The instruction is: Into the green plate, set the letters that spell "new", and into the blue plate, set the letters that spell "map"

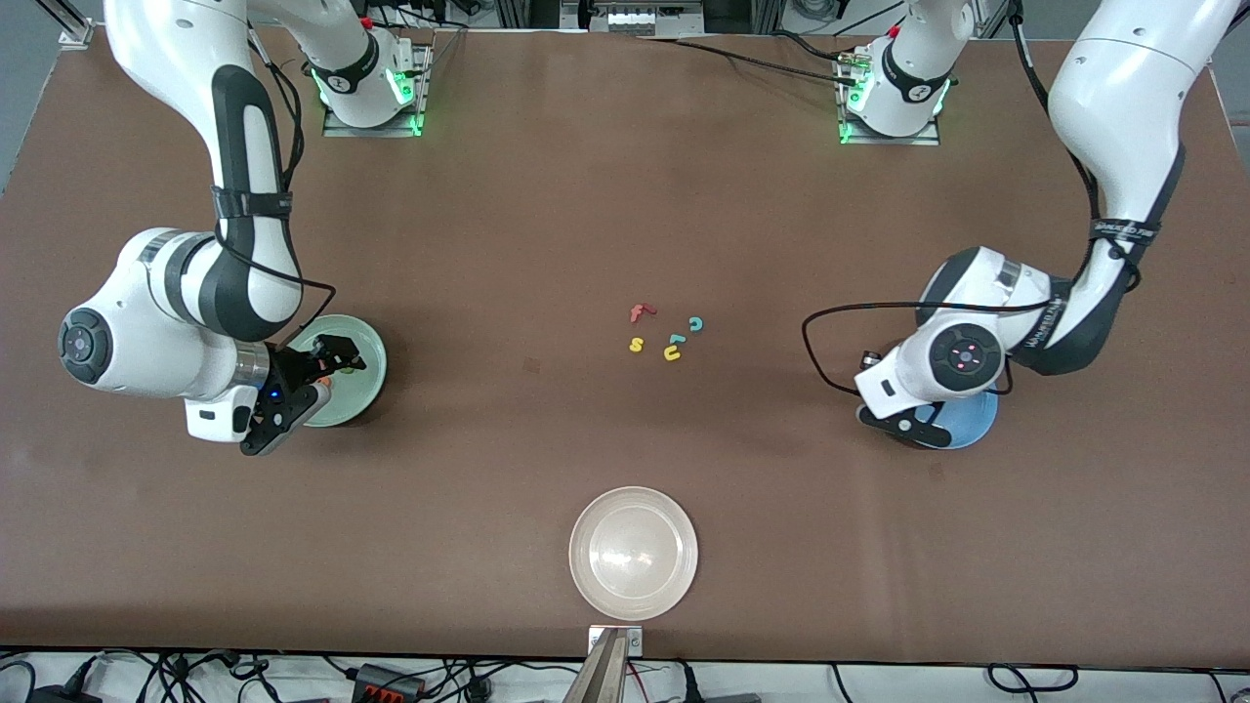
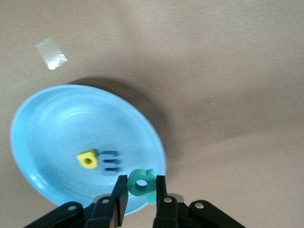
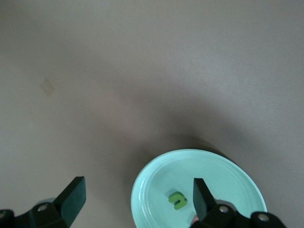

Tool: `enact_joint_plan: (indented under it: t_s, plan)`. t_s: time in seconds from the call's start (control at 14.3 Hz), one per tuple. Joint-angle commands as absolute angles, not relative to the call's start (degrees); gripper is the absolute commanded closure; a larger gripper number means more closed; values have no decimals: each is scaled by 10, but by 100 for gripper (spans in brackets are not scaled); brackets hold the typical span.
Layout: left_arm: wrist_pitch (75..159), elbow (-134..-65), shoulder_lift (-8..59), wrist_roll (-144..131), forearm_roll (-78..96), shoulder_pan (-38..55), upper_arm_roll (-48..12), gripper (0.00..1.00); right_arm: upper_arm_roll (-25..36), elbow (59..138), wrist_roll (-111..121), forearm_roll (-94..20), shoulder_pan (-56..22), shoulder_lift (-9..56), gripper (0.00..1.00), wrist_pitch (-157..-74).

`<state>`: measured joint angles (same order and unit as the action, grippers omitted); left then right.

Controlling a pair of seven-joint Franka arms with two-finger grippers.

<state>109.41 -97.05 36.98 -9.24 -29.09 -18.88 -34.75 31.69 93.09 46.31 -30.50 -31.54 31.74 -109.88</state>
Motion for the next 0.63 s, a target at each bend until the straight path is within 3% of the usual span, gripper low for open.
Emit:
enact_joint_plan:
  t_s: [0.0, 0.07, 0.14, 0.21, 0.56]
  plan:
    - [1115, -971, 395, -67, -309, -213, -342, 65, 253, 935, 379, -248, -282, 276, 0, -1106]
    - [1128, -975, 399, -67, -314, -216, -337, 55, 239, 935, 341, -221, -279, 266, 0, -1107]
    - [1129, -974, 399, -67, -314, -221, -337, 8, 215, 935, 293, -186, -266, 256, 0, -1107]
    - [1126, -973, 396, -65, -314, -228, -337, 0, 182, 935, 250, -158, -244, 244, 0, -1107]
    - [1044, -916, 359, -59, -303, -230, -368, 0, 50, 939, 81, -56, -126, 189, 0, -1099]
